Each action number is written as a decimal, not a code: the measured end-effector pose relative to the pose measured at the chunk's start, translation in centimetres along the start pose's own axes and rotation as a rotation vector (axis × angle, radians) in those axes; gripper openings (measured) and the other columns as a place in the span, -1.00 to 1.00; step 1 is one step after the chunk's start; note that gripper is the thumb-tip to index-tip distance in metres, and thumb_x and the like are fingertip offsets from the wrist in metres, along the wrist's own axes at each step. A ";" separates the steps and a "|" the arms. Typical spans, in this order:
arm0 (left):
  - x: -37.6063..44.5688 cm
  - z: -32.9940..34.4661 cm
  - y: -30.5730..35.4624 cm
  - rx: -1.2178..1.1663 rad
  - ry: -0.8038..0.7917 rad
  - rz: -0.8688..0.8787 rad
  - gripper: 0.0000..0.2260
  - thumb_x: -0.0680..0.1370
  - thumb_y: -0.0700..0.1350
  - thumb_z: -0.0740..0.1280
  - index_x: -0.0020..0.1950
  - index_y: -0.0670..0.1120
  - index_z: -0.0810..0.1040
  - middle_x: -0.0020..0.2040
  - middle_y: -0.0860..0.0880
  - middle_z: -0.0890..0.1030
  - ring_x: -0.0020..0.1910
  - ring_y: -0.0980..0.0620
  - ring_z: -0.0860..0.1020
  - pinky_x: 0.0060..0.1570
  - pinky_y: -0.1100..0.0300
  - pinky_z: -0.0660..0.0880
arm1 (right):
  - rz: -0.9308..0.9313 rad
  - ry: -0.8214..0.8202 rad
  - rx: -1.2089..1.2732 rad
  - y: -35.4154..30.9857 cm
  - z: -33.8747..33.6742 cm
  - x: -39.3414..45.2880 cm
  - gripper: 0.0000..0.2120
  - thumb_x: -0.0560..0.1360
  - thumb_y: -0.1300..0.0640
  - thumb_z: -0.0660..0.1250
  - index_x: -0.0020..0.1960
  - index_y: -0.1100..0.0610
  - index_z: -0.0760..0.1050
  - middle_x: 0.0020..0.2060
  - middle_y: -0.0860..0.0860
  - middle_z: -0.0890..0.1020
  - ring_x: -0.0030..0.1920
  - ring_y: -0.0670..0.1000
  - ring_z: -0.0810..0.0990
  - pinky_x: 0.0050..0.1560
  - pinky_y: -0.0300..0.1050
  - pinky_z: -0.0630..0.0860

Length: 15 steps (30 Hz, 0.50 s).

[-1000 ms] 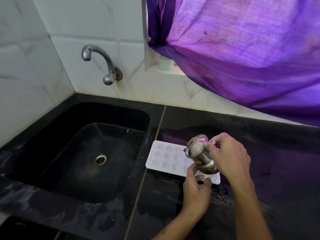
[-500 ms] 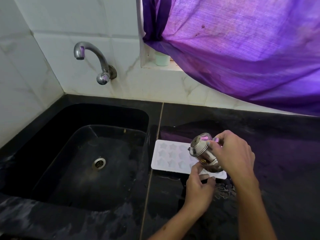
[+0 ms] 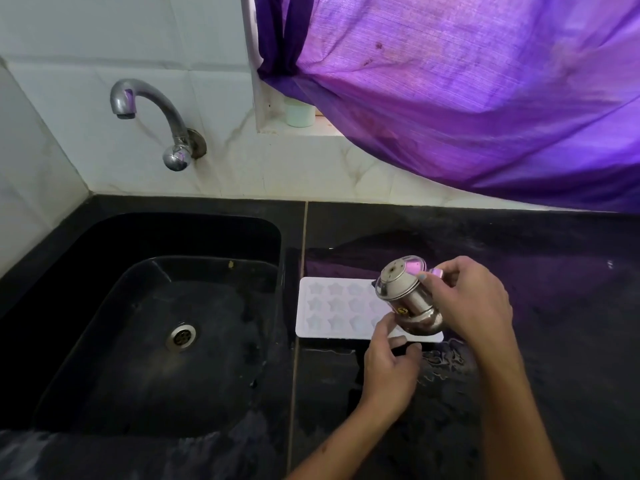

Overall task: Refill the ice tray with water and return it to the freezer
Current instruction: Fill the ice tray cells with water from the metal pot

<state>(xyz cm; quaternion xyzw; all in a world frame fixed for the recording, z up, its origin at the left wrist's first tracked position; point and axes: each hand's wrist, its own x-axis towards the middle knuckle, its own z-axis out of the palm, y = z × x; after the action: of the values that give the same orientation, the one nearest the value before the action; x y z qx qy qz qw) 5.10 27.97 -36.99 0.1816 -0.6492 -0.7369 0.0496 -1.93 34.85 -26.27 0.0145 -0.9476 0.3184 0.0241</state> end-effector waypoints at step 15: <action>0.5 -1.3 0.1 -0.015 -0.016 0.021 -0.54 0.52 -0.23 0.28 0.36 0.11 0.35 0.17 0.11 0.49 -0.07 0.35 0.56 -0.18 0.48 0.48 | -0.042 0.001 -0.066 -1.9 1.2 -0.3 -0.88 0.49 -0.09 0.34 -0.09 -0.08 0.44 -0.16 -0.07 0.60 -0.09 0.05 0.55 -0.12 -0.01 0.48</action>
<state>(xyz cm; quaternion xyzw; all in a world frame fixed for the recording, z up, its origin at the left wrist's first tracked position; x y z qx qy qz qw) 5.06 26.60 -37.10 0.1685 -0.6458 -0.7427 0.0535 -1.61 32.57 -26.11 0.0333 -0.9569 0.2866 0.0317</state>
